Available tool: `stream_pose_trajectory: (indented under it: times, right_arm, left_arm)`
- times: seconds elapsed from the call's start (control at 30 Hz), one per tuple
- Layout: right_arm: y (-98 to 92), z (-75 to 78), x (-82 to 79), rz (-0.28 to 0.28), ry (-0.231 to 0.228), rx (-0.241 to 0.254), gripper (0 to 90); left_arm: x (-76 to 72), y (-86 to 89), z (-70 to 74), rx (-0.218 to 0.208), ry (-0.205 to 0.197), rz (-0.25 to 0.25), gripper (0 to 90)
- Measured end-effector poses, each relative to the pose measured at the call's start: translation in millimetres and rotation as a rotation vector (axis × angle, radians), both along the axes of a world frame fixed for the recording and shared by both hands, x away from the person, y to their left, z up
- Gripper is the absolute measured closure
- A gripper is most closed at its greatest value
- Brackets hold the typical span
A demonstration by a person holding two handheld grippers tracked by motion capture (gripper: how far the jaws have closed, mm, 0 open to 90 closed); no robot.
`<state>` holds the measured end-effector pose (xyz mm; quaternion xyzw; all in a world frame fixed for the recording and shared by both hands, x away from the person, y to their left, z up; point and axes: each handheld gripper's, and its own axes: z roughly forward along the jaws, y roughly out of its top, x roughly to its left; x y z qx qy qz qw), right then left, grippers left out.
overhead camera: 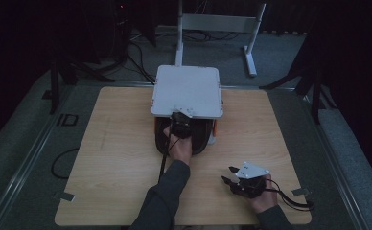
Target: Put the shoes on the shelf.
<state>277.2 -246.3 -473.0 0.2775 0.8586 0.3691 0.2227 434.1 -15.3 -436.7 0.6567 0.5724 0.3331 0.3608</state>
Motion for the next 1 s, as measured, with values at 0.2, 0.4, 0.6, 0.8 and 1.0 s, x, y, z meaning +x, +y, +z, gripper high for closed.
stream_pose_trajectory:
  times: [0.2, 0.4, 0.6, 0.8, 1.0]
  right_arm:
    - [-0.5, 0.3, -0.8, -0.001, -0.002, -0.004, 52.9]
    - [-0.4, 0.0, -2.6, 0.002, -0.003, -0.009, 51.8]
    - [-1.4, -0.4, -3.2, -0.004, -0.006, -0.010, 51.1]
    - [-2.2, -0.3, -3.7, -0.010, -0.004, -0.011, 50.8]
    - [-3.6, 0.2, -2.8, -0.015, -0.007, -0.009, 50.8]
  left_arm:
    - [7.0, -7.6, 0.2, 0.010, -0.037, 0.037, 72.3]
    - [4.0, -7.2, 1.9, 0.013, -0.046, 0.009, 54.2]
    - [-19.8, 7.0, 6.7, -0.006, -0.032, -0.072, 46.3]
    - [-45.7, 32.9, 14.3, -0.037, -0.026, -0.212, 44.4]
    - [-67.3, 71.4, 14.6, -0.062, -0.018, -0.278, 44.2]
